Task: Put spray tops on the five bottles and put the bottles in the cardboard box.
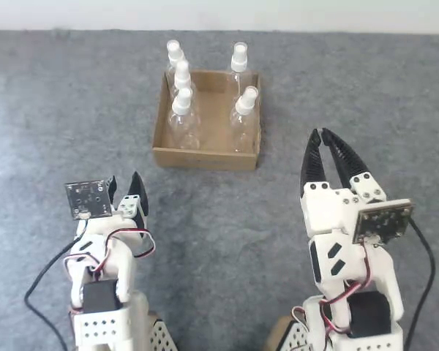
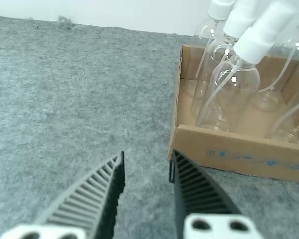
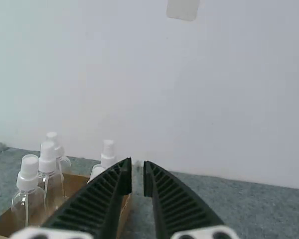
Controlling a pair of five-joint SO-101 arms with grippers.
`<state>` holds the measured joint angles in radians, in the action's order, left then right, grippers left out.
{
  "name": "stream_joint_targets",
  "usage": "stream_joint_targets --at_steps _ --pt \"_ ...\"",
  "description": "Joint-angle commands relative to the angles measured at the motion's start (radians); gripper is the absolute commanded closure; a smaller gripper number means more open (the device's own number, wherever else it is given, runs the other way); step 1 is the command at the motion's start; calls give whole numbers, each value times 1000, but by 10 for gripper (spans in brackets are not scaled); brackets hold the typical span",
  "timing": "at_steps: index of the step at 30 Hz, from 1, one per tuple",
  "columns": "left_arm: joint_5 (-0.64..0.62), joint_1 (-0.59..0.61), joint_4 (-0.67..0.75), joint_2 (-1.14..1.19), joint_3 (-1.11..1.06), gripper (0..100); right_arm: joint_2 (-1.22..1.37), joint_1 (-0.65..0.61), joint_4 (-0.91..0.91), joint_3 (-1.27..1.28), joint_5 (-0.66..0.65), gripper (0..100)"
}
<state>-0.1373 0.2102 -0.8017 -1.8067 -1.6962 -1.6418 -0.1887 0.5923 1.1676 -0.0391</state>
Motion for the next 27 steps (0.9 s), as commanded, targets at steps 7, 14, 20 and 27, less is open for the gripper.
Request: stream_joint_targets --at_steps 7,14,20,27 --pt "6 -5 -6 -14 12 863 -8 134 79 17 -12 989" --pt "6 -3 -6 -14 12 863 -8 193 79 87 -12 989" --pt "6 -3 -6 -14 12 863 -22 243 87 127 -12 990" --pt "6 -3 -6 -14 12 863 -179 243 82 235 -84 992"
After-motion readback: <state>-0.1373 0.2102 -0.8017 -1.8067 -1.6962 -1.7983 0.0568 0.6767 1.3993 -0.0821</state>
